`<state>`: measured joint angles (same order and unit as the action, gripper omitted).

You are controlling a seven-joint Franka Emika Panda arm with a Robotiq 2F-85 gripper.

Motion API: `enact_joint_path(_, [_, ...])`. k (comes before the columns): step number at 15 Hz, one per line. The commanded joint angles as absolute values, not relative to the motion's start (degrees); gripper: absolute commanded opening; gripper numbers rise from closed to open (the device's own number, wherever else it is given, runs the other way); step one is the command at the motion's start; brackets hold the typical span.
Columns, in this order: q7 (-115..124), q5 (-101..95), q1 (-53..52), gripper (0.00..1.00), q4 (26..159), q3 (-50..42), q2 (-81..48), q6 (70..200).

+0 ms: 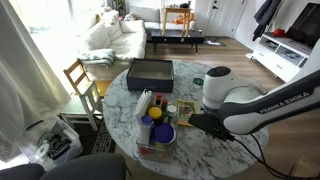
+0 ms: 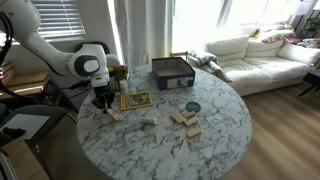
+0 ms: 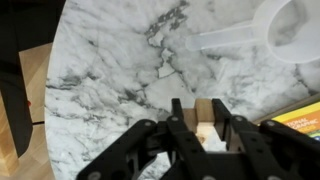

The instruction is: Pick up the two wooden blocks from the clear measuring cup and put them on the table, pick up the clear measuring cup and put it on the two wooden blocks to the right

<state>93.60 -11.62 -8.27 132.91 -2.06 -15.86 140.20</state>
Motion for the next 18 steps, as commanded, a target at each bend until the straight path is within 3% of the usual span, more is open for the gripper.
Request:
enact_joint_path(1, [92.3, -9.1, -8.0, 0.09, 133.2, -1.3, -18.1, 143.0])
enact_joint_path(3, [92.0, -8.5, -8.0, 0.09, 133.2, -1.3, -18.7, 143.5])
enact_joint_path(5, [91.8, -7.9, -8.1, 0.16, 133.1, -1.3, -19.2, 143.9])
enact_joint_path(7, [91.8, -7.8, -8.2, 0.13, 133.0, -1.4, -19.5, 144.1])
enact_joint_path(8, [91.8, -7.8, -8.3, 0.16, 133.0, -1.5, -19.7, 144.1])
enact_joint_path(9, [91.9, -7.8, -8.3, 0.50, 132.9, -1.5, -19.7, 144.1])
enact_joint_path(10, [92.0, -7.7, -8.3, 0.60, 133.0, -1.6, -19.5, 144.1])
enact_joint_path(15, [88.9, -6.1, -7.4, 0.95, 133.8, -1.2, -15.9, 143.4])
enact_joint_path(18, [84.9, -3.0, -6.6, 1.00, 133.9, -0.5, -13.4, 142.0])
